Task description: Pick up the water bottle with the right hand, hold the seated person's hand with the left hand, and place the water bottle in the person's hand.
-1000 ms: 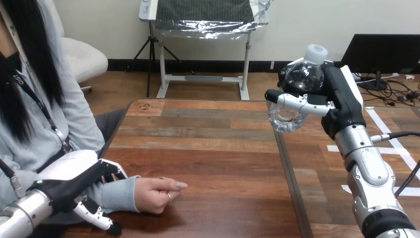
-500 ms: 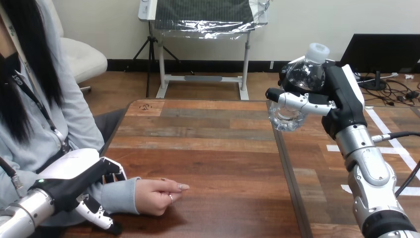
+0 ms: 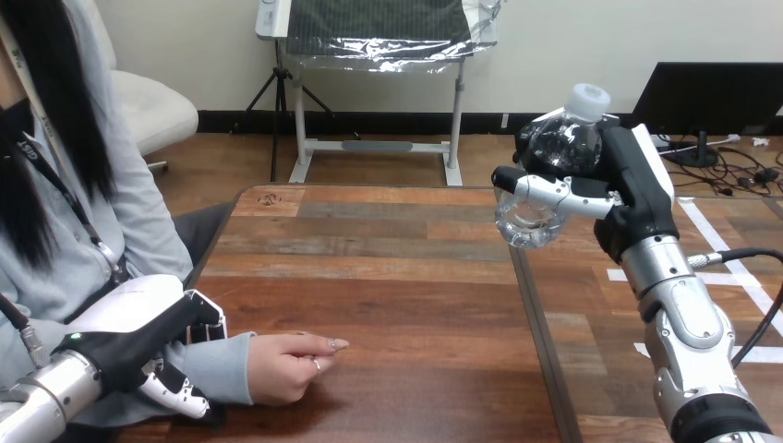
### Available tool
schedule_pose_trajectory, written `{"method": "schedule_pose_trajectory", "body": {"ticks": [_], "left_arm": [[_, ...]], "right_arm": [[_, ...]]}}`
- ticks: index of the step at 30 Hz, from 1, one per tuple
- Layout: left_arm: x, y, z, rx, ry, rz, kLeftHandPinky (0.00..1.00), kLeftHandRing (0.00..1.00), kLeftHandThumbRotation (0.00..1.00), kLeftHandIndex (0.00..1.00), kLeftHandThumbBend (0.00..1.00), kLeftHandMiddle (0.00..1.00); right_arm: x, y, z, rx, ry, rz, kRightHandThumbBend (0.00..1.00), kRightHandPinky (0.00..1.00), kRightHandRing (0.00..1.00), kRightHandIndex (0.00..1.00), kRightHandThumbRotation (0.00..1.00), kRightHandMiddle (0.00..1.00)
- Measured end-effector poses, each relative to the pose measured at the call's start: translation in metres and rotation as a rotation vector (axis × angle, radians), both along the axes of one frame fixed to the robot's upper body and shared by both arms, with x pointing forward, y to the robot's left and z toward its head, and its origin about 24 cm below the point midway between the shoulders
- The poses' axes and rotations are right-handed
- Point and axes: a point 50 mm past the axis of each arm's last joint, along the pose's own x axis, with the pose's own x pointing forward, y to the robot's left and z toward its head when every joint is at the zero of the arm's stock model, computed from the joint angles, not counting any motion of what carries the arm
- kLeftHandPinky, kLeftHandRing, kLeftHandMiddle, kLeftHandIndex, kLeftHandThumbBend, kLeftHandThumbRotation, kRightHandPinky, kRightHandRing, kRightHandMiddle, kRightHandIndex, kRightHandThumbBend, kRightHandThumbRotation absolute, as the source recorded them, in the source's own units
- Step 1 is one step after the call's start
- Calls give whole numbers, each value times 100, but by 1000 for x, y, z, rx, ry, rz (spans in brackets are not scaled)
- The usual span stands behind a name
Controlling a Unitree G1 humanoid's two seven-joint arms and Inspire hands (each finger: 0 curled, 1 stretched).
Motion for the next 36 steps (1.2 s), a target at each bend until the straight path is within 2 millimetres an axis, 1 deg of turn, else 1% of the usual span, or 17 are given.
{"method": "schedule_pose_trajectory", "body": {"ticks": [14,17,24,29,36], "left_arm": [[-2,-1,0,0,-2,-5,22,27,0,30,80,33],[-3,-1,0,-2,-6,-10,21,26,0,33,80,32],[-4,-3,1,-10,-24,-39,20,25,0,32,80,31],[-4,-5,2,-9,-32,-54,19,24,0,31,80,30],[-4,-5,2,-8,-32,-56,19,24,0,30,80,30]], "right_arm": [[0,4,-1,7,3,9,73,32,39,44,0,47],[0,6,-2,7,5,12,73,33,40,44,0,47],[0,7,-4,4,15,30,72,34,41,45,0,48],[-1,9,-7,4,29,48,72,35,42,45,0,48],[-2,12,-13,6,57,59,74,36,42,45,0,49]]}}
